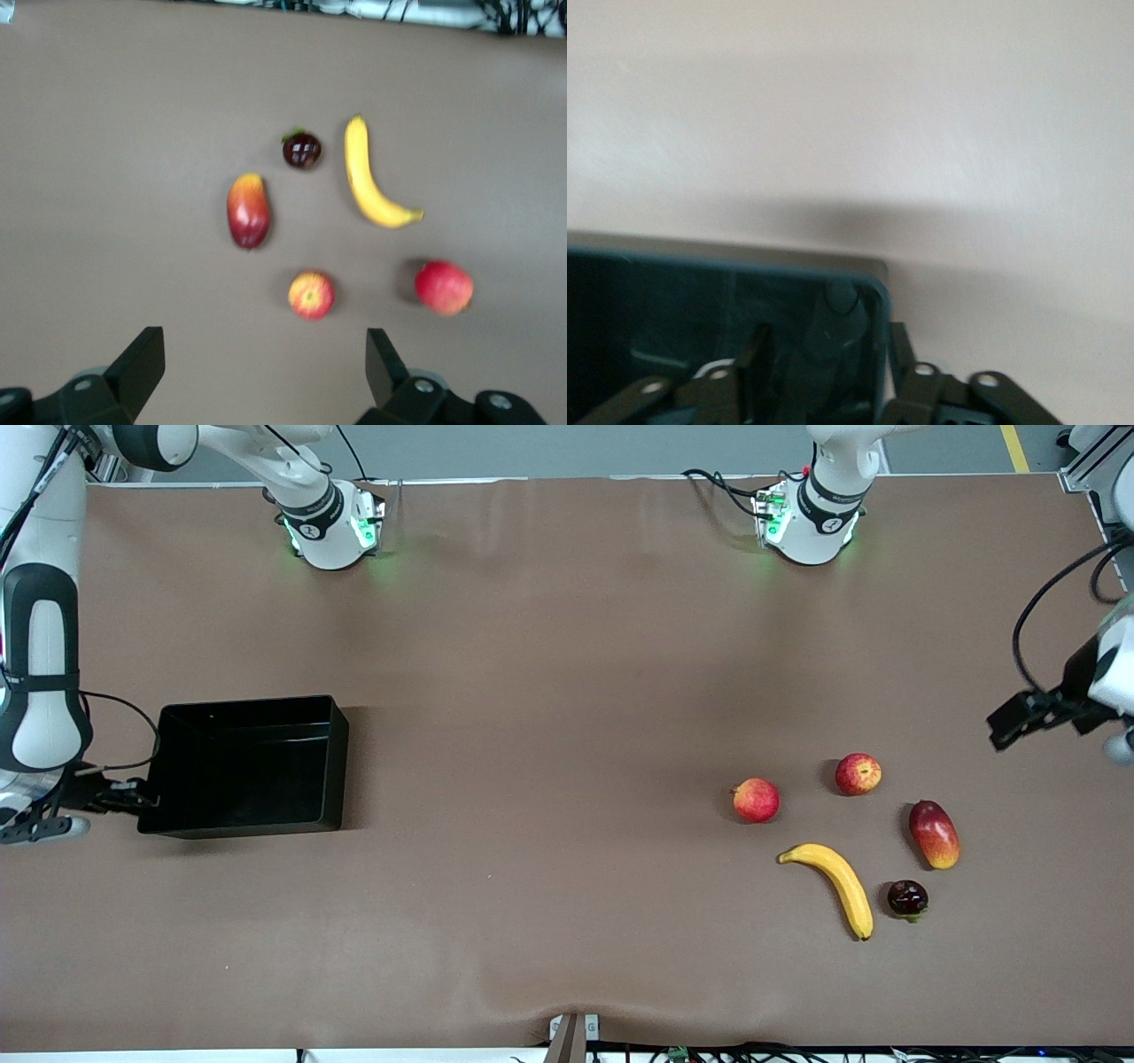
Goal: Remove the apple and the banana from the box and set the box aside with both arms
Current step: 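Open the right gripper to release the box rim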
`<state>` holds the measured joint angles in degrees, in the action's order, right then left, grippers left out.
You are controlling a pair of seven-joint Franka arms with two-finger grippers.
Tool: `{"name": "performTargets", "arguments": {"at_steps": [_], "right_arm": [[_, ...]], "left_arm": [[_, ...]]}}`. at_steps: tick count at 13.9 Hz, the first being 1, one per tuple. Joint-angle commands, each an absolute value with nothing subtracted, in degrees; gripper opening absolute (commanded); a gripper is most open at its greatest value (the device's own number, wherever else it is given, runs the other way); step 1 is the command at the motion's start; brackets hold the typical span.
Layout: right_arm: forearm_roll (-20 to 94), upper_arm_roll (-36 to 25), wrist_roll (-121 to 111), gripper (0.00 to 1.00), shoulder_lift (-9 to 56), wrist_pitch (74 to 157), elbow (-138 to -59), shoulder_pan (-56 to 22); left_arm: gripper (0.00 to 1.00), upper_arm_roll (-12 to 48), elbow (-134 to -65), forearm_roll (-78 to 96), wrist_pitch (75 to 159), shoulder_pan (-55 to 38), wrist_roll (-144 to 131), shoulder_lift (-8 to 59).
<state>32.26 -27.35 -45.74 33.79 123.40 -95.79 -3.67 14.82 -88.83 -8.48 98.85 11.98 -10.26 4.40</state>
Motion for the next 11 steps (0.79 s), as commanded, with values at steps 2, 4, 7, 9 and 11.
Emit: {"name": "performTargets", "arguments": {"at_steps": [2, 4, 7, 9, 11], "right_arm": [[31.7, -27.7, -39.9, 1.00, 31.3, 122.2, -93.2, -7.9], [31.5, -27.9, -33.6, 1.00, 29.0, 119.6, -93.3, -10.3], [26.7, -27.9, -22.7, 1.00, 25.8, 116.1, -93.1, -13.7], [22.3, -27.9, -18.1, 1.00, 23.4, 115.8, -93.0, -15.5], [21.8, -26.9, -15.2, 1.00, 22.7, 111.7, -91.2, -14.5]], "left_arm": [[1.00, 2.1, -91.0, -6.1, 91.7, 2.0, -1.8, -0.4], [1.00, -1.8, -91.9, -4.3, 89.0, -0.9, -1.3, -2.2], [1.00, -2.2, -92.7, -2.8, 88.9, -0.8, -1.4, -3.0], [1.00, -1.8, -92.6, -2.5, 88.9, -1.1, -2.5, -2.9], [1.00, -1.1, -92.5, -2.0, 88.7, -1.0, -2.5, -3.1]]}}
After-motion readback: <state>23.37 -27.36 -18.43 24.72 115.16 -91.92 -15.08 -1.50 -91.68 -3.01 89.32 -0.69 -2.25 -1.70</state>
